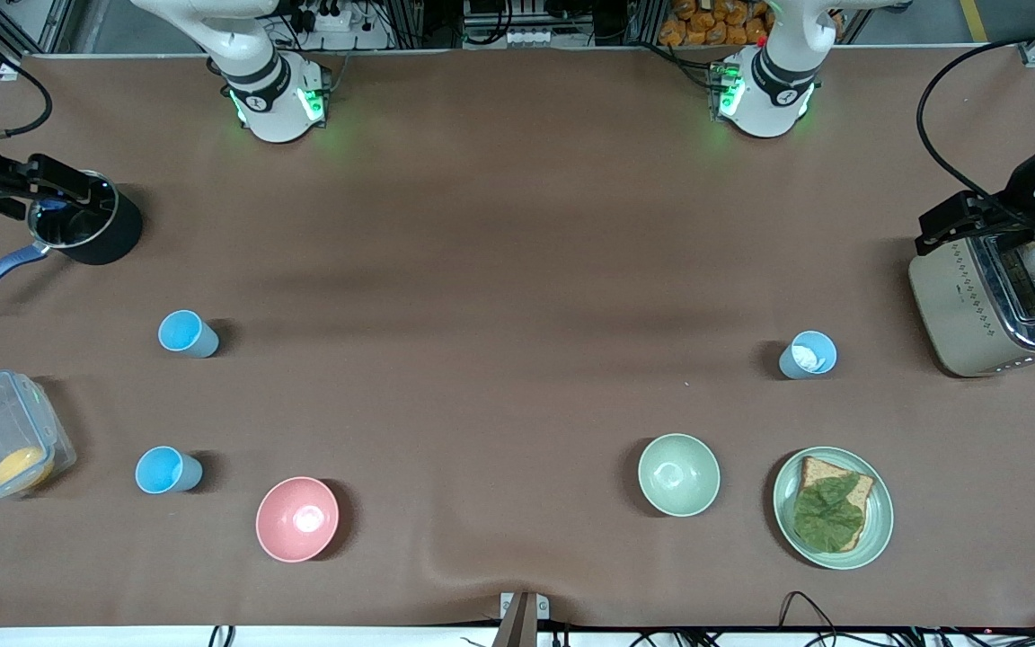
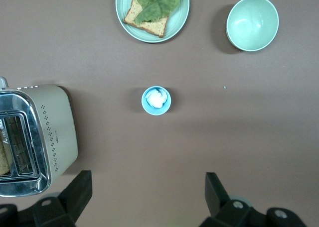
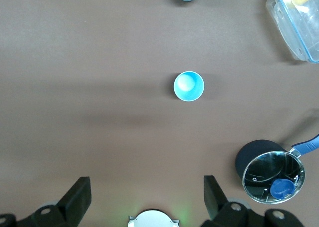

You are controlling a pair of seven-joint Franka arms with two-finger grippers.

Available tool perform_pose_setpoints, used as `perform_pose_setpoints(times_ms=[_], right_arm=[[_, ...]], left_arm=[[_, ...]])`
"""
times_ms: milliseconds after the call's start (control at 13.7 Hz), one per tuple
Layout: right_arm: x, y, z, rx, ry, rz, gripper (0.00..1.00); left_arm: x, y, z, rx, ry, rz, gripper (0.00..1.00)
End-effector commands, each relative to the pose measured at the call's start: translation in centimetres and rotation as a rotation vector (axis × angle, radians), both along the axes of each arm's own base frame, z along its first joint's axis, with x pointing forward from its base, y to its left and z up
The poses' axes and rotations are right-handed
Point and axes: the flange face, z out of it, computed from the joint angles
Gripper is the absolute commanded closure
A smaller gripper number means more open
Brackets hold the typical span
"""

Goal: Stack blue cups with both arms
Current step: 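Reach the right gripper and the left gripper toward separate blue cups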

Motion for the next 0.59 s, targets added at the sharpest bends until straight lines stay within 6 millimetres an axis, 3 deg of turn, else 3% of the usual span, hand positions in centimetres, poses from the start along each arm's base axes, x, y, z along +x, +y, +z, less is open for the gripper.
perform_pose_setpoints(times_ms=[0,146,220,366,512], right_arm=[[-0.8,0.1,0.4,-0.012,0.005,0.009,0.00],[-0.9,0.0,0.4,-0.012,0.005,0.007,0.00],[-0.8,0.0,0.2,-0.012,0.010,0.007,0.00],[-0.4,-0.1,-1.0,-0.008,0.042,0.018,0.00],[1.4,0.0,-5.4,-0.004,0.146,0.008,0.00]], left_arm=[[-0.6,0.3,0.6,-0.007,0.011,-0.022,0.00],[0.5,0.2,-1.5,-0.008,0.049,-0.023,0.00],[1.7,0.4,-3.8,-0.016,0.080,-0.018,0.00],[3.9,0.5,-10.2,-0.021,0.093,-0.011,0.00],[4.0,0.9,-17.3,-0.011,0.024,-0.006,0.00]])
